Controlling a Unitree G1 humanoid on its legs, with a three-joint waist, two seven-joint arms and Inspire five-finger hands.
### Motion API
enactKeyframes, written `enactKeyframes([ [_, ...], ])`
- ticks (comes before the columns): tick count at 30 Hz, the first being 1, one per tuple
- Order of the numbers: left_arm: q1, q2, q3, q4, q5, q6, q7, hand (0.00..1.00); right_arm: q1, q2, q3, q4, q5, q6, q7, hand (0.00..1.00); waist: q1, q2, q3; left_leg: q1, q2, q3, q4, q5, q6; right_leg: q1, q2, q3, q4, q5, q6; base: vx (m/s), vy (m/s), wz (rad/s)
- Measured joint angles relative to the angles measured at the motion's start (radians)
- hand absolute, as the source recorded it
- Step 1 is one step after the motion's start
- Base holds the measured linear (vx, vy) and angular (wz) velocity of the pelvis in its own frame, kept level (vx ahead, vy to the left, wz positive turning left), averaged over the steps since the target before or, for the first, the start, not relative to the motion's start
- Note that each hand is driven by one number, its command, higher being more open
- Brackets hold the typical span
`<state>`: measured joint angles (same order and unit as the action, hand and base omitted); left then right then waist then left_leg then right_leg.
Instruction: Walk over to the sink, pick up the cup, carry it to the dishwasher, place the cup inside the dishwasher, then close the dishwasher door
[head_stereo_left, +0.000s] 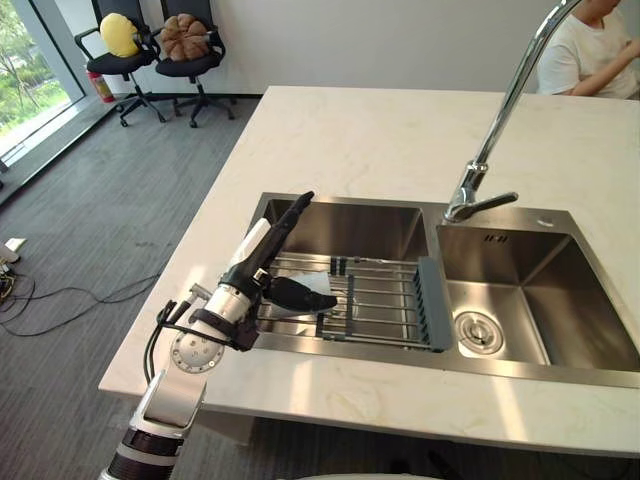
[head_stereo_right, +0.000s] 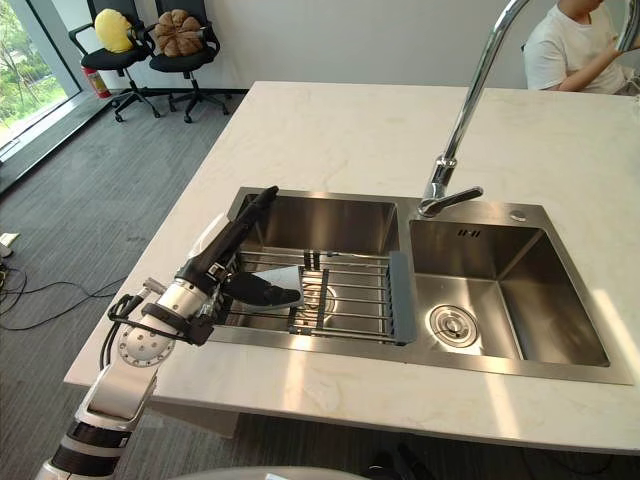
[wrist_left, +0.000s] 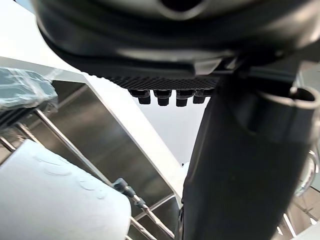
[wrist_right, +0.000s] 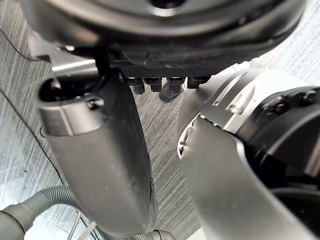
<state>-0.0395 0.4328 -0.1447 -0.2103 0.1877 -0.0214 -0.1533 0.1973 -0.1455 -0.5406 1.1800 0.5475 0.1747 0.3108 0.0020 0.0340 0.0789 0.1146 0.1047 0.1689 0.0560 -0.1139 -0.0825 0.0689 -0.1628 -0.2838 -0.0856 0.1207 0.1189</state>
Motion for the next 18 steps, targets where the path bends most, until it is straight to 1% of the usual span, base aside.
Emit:
enactKeyframes([
  [3,0.012,0.006,0.000,0.037,0.078,-0.001,0.007,1.00,-0.011,-0.005,0.003,-0.001,0.001,0.000,0.000,1.00,-0.005,0.000,0.000,0.002,-0.006,-0.006,-0.012,0.006,0.003,0.000,-0.005,-0.007,0.000,0.000,0.000,-0.01,0.004,0.07],
  [7,0.023,0.032,-0.001,0.099,0.220,-0.007,0.037,1.00,-0.011,-0.012,0.043,-0.010,0.003,-0.009,0.000,1.00,-0.008,0.001,0.001,0.002,-0.009,-0.010,-0.018,0.009,0.005,-0.001,-0.007,-0.018,-0.001,0.000,0.000,-0.01,0.000,0.03],
  [10,0.023,0.046,-0.011,0.110,0.246,-0.009,0.037,1.00,-0.012,-0.013,0.059,-0.010,0.005,-0.023,0.002,1.00,-0.013,0.003,0.002,0.002,-0.011,-0.012,-0.021,0.010,0.006,-0.001,-0.009,-0.020,-0.004,0.000,0.000,-0.01,-0.002,0.01],
  [12,0.023,0.070,-0.041,0.110,0.248,-0.026,0.023,1.00,-0.013,-0.014,0.075,-0.011,0.006,-0.036,0.002,1.00,-0.019,0.005,0.004,0.003,-0.014,-0.012,-0.027,0.013,0.008,-0.003,-0.012,-0.021,-0.005,0.000,0.000,-0.04,-0.008,0.01],
  [18,0.021,0.086,-0.062,0.110,0.248,-0.058,-0.006,1.00,-0.025,-0.021,0.073,-0.010,0.006,-0.039,0.002,1.00,-0.035,0.019,0.011,0.010,-0.016,-0.009,-0.041,0.017,0.008,-0.003,-0.013,-0.021,-0.006,0.001,0.001,-0.01,-0.001,0.00],
])
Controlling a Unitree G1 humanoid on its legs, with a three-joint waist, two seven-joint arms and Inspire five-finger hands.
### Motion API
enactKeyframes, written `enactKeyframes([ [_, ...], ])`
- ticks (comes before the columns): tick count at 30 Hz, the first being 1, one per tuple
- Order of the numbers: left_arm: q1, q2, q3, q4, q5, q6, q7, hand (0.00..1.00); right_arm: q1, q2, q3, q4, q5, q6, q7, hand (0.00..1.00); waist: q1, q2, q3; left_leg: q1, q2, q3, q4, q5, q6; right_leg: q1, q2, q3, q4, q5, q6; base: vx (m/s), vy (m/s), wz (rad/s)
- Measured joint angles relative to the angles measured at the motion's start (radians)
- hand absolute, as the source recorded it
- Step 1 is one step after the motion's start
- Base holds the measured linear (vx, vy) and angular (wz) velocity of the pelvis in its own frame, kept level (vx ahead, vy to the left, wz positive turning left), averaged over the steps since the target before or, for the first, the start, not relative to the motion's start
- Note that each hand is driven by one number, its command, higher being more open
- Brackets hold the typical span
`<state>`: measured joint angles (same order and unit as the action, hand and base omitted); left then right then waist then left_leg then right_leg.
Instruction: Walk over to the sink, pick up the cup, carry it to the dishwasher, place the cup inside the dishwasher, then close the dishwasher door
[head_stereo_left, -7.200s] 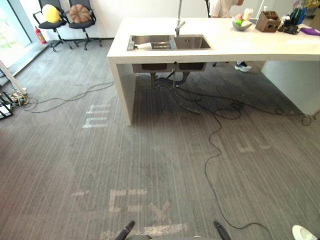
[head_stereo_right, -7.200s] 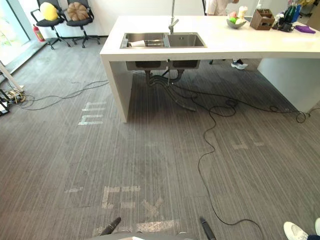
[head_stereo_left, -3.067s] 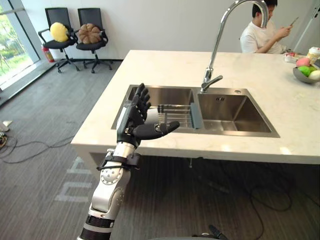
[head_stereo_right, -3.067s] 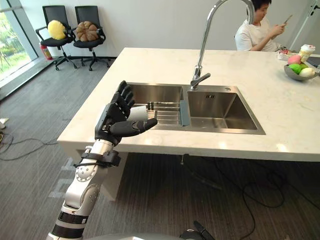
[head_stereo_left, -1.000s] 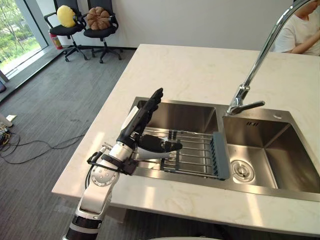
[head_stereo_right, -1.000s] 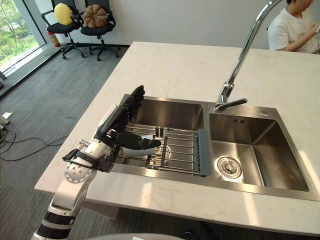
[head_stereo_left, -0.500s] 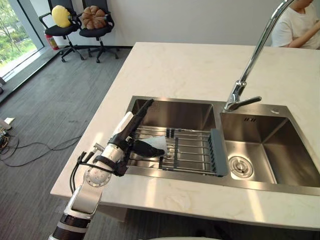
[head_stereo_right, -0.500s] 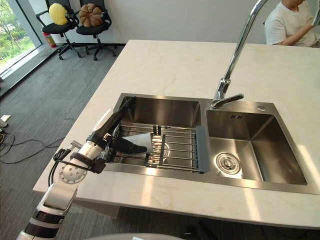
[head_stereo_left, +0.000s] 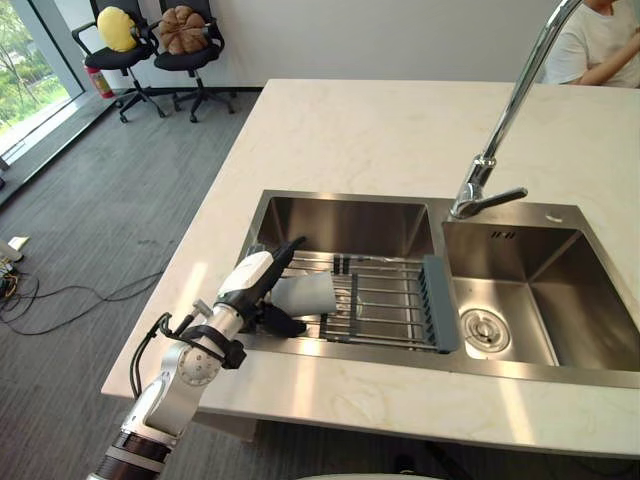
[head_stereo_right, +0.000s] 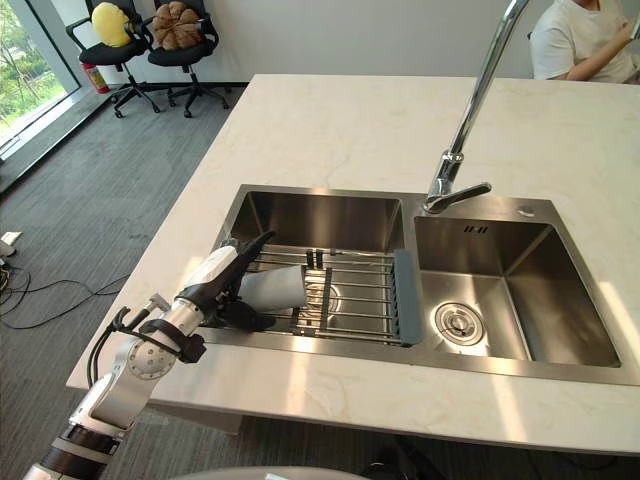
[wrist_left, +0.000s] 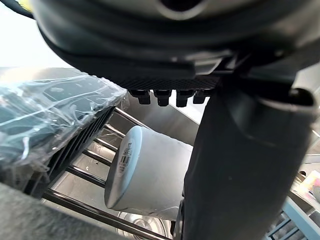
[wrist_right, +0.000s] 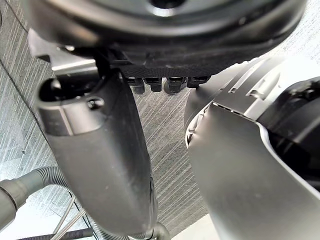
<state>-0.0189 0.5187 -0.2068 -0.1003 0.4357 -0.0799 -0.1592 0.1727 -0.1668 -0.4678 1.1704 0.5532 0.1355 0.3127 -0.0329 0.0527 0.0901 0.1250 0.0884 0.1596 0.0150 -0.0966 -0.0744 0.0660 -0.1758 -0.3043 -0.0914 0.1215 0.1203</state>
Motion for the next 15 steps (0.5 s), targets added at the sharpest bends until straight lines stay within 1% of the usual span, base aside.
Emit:
enactKeyframes([
  [4,-0.002,0.019,-0.002,0.000,0.000,-0.031,-0.018,1.00,-0.007,-0.004,-0.015,0.001,0.000,0.009,0.000,1.00,-0.006,0.005,0.002,0.002,0.000,0.000,-0.004,0.000,0.000,0.000,0.000,-0.003,0.000,0.000,0.001,0.00,0.000,0.00],
  [6,-0.013,0.035,-0.019,0.000,0.000,-0.047,-0.034,1.00,-0.008,-0.004,-0.034,0.002,-0.003,0.021,0.001,1.00,-0.007,0.006,0.002,0.002,-0.001,0.000,-0.004,0.001,0.000,0.000,-0.001,-0.007,0.000,0.001,0.001,0.00,0.000,0.00],
  [10,-0.026,0.059,-0.037,0.000,0.000,-0.061,-0.050,1.00,-0.009,-0.008,-0.034,0.002,-0.005,0.029,0.006,1.00,-0.009,0.006,0.002,0.003,-0.001,0.001,-0.005,0.001,0.000,0.000,-0.001,-0.007,0.000,0.001,0.001,-0.02,-0.006,0.00],
  [15,-0.048,0.075,-0.042,0.001,-0.003,-0.065,-0.131,1.00,-0.010,-0.022,-0.016,0.001,-0.004,0.039,0.020,1.00,-0.011,0.007,0.002,0.007,-0.001,0.007,-0.006,0.000,0.000,0.001,-0.001,-0.004,-0.001,0.001,0.002,-0.03,-0.013,-0.03],
])
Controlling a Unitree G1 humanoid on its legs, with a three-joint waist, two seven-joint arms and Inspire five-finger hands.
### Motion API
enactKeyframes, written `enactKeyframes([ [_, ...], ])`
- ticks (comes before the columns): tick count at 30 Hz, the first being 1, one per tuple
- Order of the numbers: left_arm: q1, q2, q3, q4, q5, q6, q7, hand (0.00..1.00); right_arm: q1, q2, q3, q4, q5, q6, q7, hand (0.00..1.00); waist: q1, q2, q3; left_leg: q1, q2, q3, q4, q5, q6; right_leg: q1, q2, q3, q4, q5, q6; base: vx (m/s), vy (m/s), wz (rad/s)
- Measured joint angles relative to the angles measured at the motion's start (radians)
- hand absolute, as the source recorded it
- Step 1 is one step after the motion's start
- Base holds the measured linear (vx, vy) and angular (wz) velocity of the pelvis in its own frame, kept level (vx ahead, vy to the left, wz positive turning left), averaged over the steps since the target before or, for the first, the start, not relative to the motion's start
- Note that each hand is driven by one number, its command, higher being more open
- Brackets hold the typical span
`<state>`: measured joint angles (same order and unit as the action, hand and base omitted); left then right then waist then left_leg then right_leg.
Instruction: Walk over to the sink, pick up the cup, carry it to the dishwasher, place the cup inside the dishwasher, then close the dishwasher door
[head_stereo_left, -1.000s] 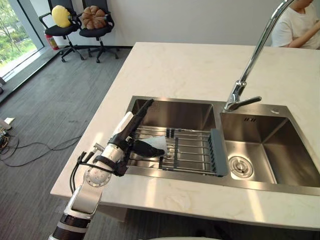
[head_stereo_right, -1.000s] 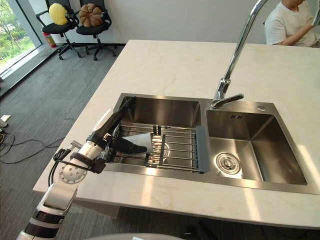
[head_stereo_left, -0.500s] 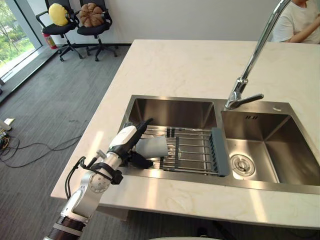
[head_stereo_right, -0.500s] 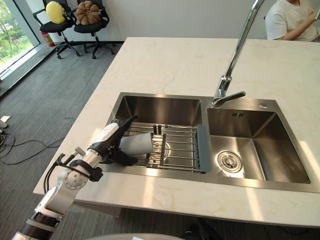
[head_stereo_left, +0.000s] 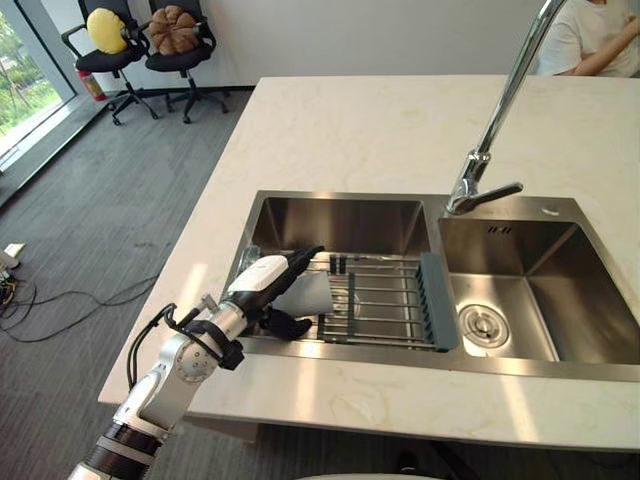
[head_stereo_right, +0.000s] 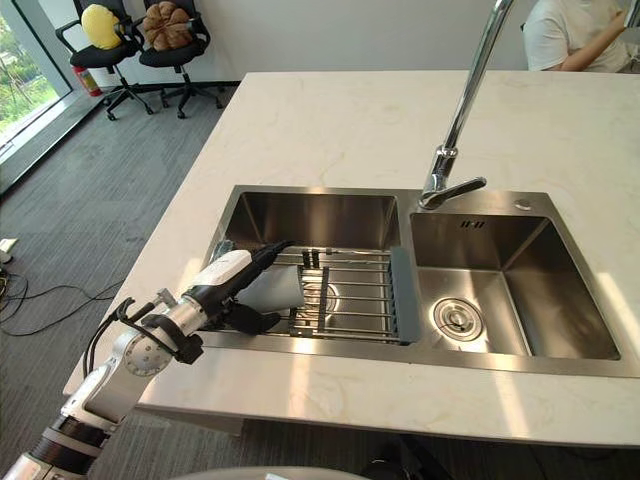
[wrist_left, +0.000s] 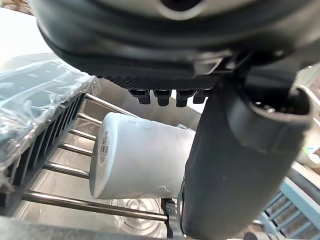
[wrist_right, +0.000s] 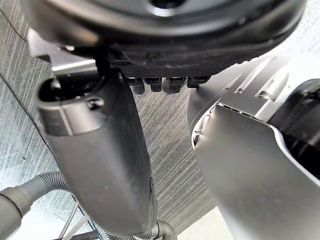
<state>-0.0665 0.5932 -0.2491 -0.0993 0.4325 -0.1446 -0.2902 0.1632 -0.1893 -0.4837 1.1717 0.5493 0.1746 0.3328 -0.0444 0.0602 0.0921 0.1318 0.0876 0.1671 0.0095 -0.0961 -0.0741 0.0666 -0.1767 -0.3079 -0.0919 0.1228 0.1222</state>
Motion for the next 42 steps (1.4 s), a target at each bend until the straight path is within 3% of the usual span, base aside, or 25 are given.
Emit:
enactKeyframes([
  [12,-0.086,0.026,-0.016,0.067,-0.041,0.029,-0.153,1.00,-0.001,-0.005,0.018,-0.005,0.000,-0.009,-0.006,1.00,-0.005,0.014,0.005,0.006,0.002,0.011,-0.007,0.000,0.000,-0.003,0.001,0.008,0.000,0.000,0.000,-0.01,-0.003,-0.01],
  [32,-0.187,0.082,-0.037,0.156,-0.080,0.070,-0.291,1.00,-0.003,-0.009,0.014,-0.013,0.002,-0.002,-0.005,1.00,-0.028,0.029,-0.005,0.011,0.011,0.037,-0.010,-0.003,-0.004,-0.016,0.010,0.034,-0.001,0.002,0.003,-0.02,-0.016,-0.04],
  [33,-0.187,0.081,-0.037,0.156,-0.078,0.069,-0.294,0.00,-0.002,-0.009,0.014,-0.013,0.003,-0.002,-0.005,1.00,-0.027,0.029,-0.005,0.011,0.012,0.037,-0.010,-0.003,-0.004,-0.016,0.011,0.034,-0.001,0.002,0.003,-0.03,-0.033,-0.01],
  [42,-0.203,0.035,-0.049,0.193,0.001,0.050,-0.250,0.00,-0.003,-0.010,0.016,-0.013,0.003,0.000,-0.006,1.00,-0.028,0.029,-0.005,0.016,0.013,0.037,-0.010,-0.004,-0.005,-0.012,0.012,0.034,-0.001,0.002,0.003,-0.02,-0.015,0.00],
])
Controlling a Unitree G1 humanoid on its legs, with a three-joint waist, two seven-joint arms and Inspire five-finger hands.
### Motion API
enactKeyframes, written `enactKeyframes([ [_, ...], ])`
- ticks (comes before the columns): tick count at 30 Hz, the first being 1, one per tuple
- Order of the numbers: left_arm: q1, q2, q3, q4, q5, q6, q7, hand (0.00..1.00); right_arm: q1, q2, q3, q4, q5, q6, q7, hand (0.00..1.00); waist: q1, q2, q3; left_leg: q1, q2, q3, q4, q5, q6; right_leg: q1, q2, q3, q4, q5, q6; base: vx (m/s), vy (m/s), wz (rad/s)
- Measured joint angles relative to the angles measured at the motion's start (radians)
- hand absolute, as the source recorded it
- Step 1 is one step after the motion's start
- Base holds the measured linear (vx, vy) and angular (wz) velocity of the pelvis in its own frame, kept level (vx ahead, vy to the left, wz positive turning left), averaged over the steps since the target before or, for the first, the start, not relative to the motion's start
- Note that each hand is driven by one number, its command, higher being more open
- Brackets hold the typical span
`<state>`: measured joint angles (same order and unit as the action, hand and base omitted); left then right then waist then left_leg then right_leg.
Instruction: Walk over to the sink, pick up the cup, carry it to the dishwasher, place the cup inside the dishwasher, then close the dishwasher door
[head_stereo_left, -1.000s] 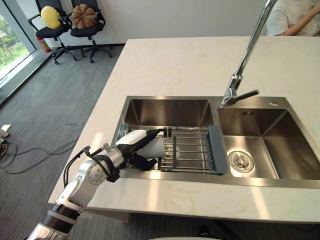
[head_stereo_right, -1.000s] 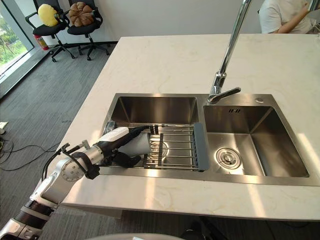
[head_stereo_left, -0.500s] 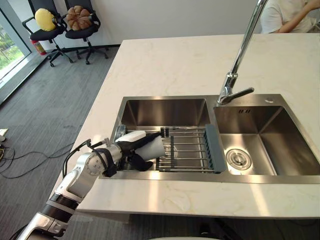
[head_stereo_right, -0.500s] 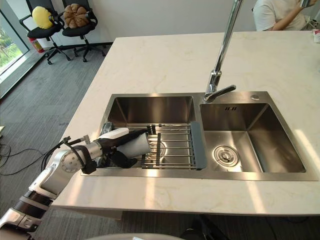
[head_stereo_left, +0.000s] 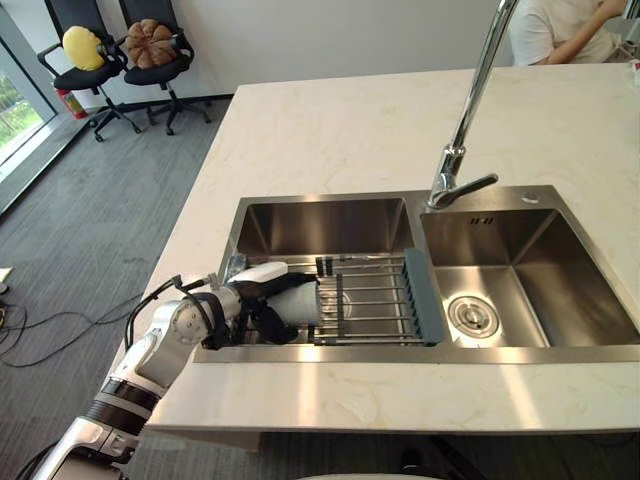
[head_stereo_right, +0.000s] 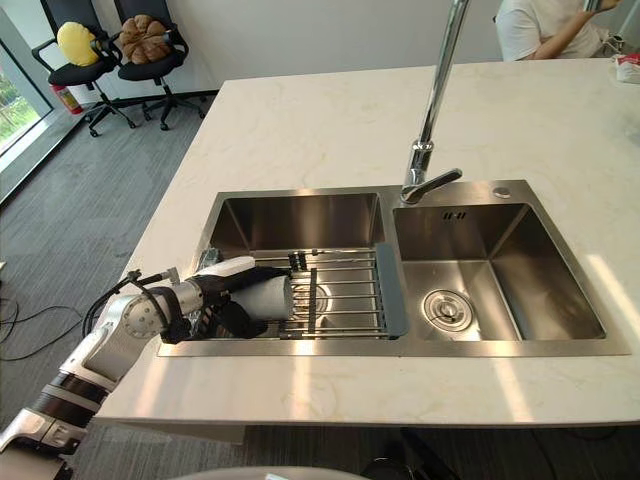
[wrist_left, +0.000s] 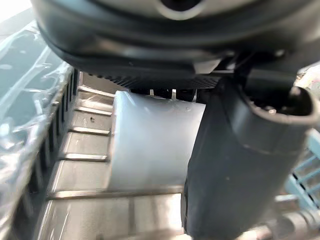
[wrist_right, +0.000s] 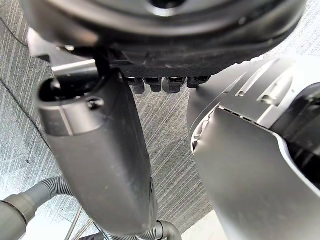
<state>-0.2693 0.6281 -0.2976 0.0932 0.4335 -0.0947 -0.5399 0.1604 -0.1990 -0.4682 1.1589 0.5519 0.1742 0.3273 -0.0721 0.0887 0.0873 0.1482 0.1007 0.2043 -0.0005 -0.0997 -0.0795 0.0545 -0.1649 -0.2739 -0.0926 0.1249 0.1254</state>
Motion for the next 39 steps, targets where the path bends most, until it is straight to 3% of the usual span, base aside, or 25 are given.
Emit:
enactKeyframes([
  [11,0.007,-0.042,-0.031,0.044,0.094,-0.001,0.144,0.00,-0.006,0.006,0.014,0.002,0.000,-0.017,-0.017,1.00,-0.008,-0.002,0.002,0.004,0.003,-0.002,-0.005,-0.003,-0.002,0.000,0.005,-0.016,0.000,0.000,0.000,0.00,-0.002,0.00],
  [19,0.123,-0.043,0.014,-0.017,-0.025,-0.018,0.326,0.00,-0.006,0.006,0.024,0.007,-0.006,-0.026,-0.017,1.00,0.004,-0.006,0.005,0.001,0.003,-0.012,-0.003,-0.003,-0.002,0.005,0.004,-0.036,0.000,0.000,0.000,-0.03,-0.016,0.03],
  [22,0.214,-0.073,0.088,-0.159,-0.230,-0.019,0.327,0.00,-0.006,0.006,0.020,0.008,-0.036,-0.024,0.001,1.00,0.008,-0.017,0.016,-0.005,0.002,-0.026,0.000,-0.003,-0.001,0.009,0.001,-0.064,0.001,0.000,0.000,-0.01,-0.013,0.14],
  [26,0.257,-0.222,0.189,-0.327,-0.541,-0.054,0.309,0.00,0.003,0.007,-0.007,0.040,-0.050,-0.030,0.003,1.00,0.067,-0.018,0.015,-0.046,-0.012,-0.061,0.045,-0.001,0.002,0.017,-0.017,-0.095,0.006,0.000,0.000,-0.03,-0.002,0.30],
  [30,0.305,-0.361,0.458,-0.433,-0.791,-0.103,0.365,0.00,0.007,0.004,-0.007,0.055,-0.067,-0.039,-0.004,1.00,0.104,-0.016,0.017,-0.103,-0.016,-0.084,0.157,-0.001,0.002,0.034,-0.025,-0.125,0.006,-0.006,-0.007,-0.13,-0.049,0.23],
  [35,0.450,-0.445,0.617,-0.504,-0.918,-0.134,0.432,0.00,0.009,0.001,-0.016,0.090,-0.106,-0.039,-0.012,1.00,0.149,0.003,0.024,-0.157,0.002,-0.143,0.240,-0.003,0.003,0.065,-0.011,-0.199,0.000,-0.025,-0.019,-0.18,-0.074,0.44],
  [37,0.491,-0.474,0.663,-0.518,-0.931,-0.133,0.432,0.00,0.008,-0.001,-0.050,0.092,-0.128,-0.037,-0.017,1.00,0.159,0.026,0.032,-0.158,0.012,-0.165,0.196,-0.017,0.015,0.082,0.004,-0.244,0.000,-0.024,-0.018,-0.16,-0.048,0.72],
  [39,0.531,-0.494,0.736,-0.523,-0.955,-0.126,0.461,0.00,0.020,0.015,-0.095,0.090,-0.159,-0.040,-0.026,1.00,0.186,0.033,0.040,-0.164,-0.006,-0.187,0.158,0.010,0.047,0.101,-0.005,-0.299,0.006,-0.021,-0.018,-0.11,-0.023,0.77],
])
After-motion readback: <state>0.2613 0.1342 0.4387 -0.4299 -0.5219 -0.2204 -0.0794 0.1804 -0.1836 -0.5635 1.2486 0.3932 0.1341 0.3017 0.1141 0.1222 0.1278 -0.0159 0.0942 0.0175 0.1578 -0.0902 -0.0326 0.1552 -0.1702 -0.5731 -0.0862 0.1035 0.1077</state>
